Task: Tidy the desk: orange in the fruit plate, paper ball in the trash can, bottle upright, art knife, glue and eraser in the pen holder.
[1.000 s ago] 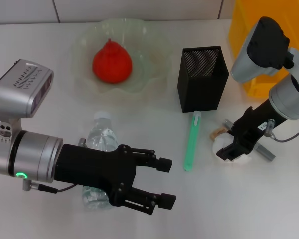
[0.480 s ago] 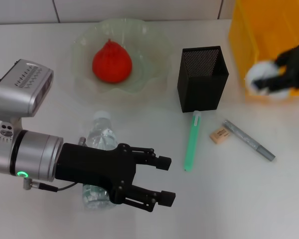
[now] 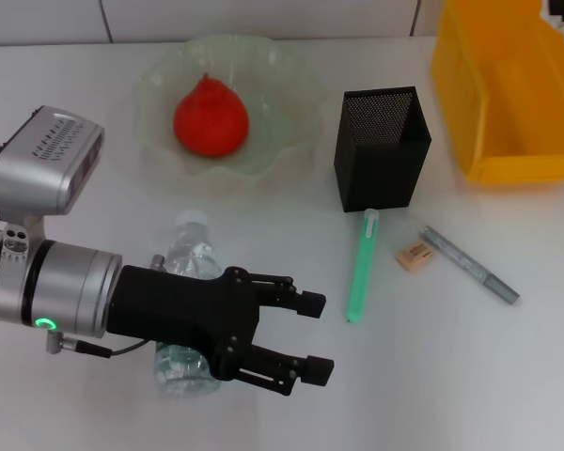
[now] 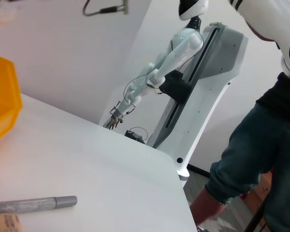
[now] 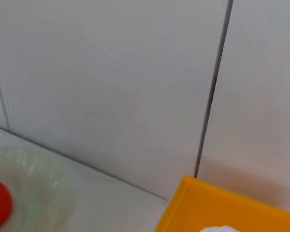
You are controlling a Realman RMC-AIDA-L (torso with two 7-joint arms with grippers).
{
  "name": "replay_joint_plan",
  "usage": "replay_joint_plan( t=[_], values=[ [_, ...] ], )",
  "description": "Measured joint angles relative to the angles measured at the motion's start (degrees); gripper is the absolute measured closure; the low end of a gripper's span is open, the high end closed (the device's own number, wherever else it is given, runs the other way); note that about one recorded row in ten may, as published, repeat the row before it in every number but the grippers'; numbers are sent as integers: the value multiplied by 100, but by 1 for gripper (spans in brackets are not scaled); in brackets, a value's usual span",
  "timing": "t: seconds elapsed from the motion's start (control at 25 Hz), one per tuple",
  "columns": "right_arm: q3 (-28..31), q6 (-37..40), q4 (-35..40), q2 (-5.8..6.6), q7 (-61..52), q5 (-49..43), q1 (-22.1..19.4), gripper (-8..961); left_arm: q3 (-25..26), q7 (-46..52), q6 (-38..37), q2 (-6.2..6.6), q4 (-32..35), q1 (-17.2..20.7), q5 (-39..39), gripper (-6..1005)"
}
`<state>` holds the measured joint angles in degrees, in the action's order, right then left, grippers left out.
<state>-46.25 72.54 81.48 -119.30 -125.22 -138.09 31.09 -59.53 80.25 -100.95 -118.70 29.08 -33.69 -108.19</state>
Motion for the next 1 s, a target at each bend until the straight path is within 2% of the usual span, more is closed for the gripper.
replay_joint_plan(
  t=[0.12,0.24,0.36,0.48,0.56,0.6,0.64,0.76,0.8,0.84,0.88,0.92,0.96,1.0],
  values=[
    [-75,-134,-180,13,-6,-5,31,447,9,15,-1,4,1,-3,0,168],
    [-92,-160,-250,16,19,-7,45,380,47,62,-41,14,27,-7,0,168],
    [-88,-126,-125,6,32,34,-29,313,70,141,-78,16,43,-7,31,168],
    [-70,216,81,21,105,324,-217,313,97,415,-132,34,146,-4,99,168],
    [13,815,186,52,364,809,-397,313,123,656,-160,41,283,16,116,168],
    [175,1535,218,77,717,1366,-576,313,133,833,-155,45,419,40,117,168],
    [175,1535,218,77,717,1366,-576,313,136,1090,-93,49,616,83,98,168],
    [548,2716,13,56,1452,2158,-916,313,136,1685,92,64,1112,201,-18,169],
    [708,3356,-375,41,2005,2512,-1139,313,136,2145,205,87,1481,246,-97,169],
    [708,3356,-375,41,2005,2512,-1139,313,136,2145,205,87,1481,246,-97,169],
    [771,3781,-921,51,2492,2651,-1304,313,136,2411,252,101,1666,257,-138,169],
    [771,3781,-921,51,2492,2651,-1304,313,136,2633,286,115,1806,261,-170,169],
    [783,3916,-1254,75,2712,2661,-1366,313,135,3132,332,136,2106,260,-263,169],
    [790,4053,-1918,163,3134,2660,-1448,313,133,3705,364,143,2462,229,-437,169]
  ],
)
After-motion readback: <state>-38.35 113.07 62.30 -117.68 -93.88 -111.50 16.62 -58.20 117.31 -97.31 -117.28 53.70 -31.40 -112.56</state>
